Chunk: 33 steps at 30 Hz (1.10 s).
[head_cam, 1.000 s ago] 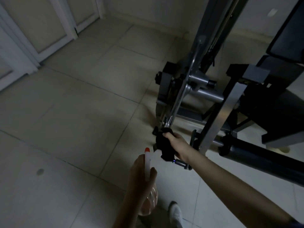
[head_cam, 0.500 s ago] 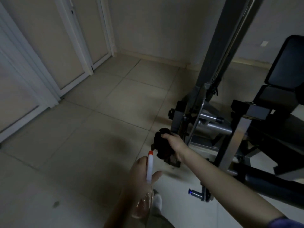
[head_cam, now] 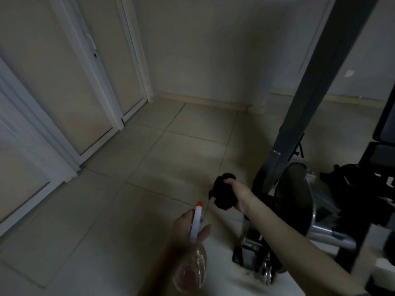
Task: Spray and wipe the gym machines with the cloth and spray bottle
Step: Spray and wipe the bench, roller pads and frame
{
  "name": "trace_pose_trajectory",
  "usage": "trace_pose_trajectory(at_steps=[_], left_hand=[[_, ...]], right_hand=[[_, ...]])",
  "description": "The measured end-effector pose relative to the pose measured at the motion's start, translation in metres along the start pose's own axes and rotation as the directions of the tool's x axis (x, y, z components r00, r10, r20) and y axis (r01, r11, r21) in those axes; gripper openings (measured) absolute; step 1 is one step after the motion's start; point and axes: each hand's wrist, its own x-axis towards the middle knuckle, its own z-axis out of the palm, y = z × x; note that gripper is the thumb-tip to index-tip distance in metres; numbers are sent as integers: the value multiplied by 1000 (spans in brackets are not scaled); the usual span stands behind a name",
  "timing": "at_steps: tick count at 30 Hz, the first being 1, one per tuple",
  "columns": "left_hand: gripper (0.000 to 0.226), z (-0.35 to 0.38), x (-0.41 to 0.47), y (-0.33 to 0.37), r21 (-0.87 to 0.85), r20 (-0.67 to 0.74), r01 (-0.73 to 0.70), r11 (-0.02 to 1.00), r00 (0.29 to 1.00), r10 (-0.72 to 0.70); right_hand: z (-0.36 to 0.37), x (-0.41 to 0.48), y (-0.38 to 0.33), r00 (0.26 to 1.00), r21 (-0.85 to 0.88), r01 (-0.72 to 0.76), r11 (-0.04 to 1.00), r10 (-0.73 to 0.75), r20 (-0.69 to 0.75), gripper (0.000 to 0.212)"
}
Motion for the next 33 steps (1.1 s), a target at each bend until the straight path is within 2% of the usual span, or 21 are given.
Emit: trace_pose_trajectory(at_steps=[1, 2, 5, 6, 7, 9, 10, 11, 14, 17, 23, 28, 33], left_hand=[[58, -8, 10, 3, 15, 10, 50, 999, 999, -50], [62, -19, 35, -3, 19, -15, 32, 999, 999, -32], [100, -39, 71, -1, 46, -9, -100, 994, 995, 100], [100, -46, 89, -5, 59, -24, -105, 993, 994, 107], [87, -54, 108, -10, 58, -37, -104, 993, 994, 106], [38, -71, 151, -21, -63, -81, -98, 993, 992, 93], [24, -80, 173, -24, -105, -73, -103, 989, 993, 95], [19, -88, 191, -27, -120, -58, -109, 987, 993, 103], [18, -121, 251, -33, -106, -26, -196, 975, 981, 195], [17, -148, 312, -36, -115, -17, -221, 968, 975, 221], [20, -165, 432, -32, -96, 94, -272, 957, 955, 281], [26, -153, 549, -15, -97, 172, -300, 949, 934, 313], [13, -146, 677, 33, -167, 167, -300, 939, 930, 327]], right_hand=[[7, 8, -9, 1000, 8, 6, 1000, -6, -8, 45], [20, 19, -24, 1000, 8, 12, 1000, -12, -14, 45], [36, 42, -45, 999, 31, 20, 999, -19, -41, 44], [45, 54, -54, 998, 43, 18, 999, -15, -54, 44], [52, 65, -63, 998, 54, 24, 998, -21, -64, 43], [66, 89, -81, 996, 63, 38, 997, -32, -89, 41], [73, 102, -92, 994, 76, 44, 996, -36, -107, 43], [79, 113, -100, 990, 85, 51, 995, -39, -136, 45], [98, 145, -132, 974, 112, 86, 990, -59, -220, 52], [111, 169, -159, 957, 144, 104, 984, -59, -283, 55], [120, 228, -210, 916, 273, 106, 956, 13, -401, 51], [118, 305, -270, 898, 376, 177, 909, 7, -440, 52], [110, 384, -367, 899, 449, 213, 868, 6, -438, 51]])
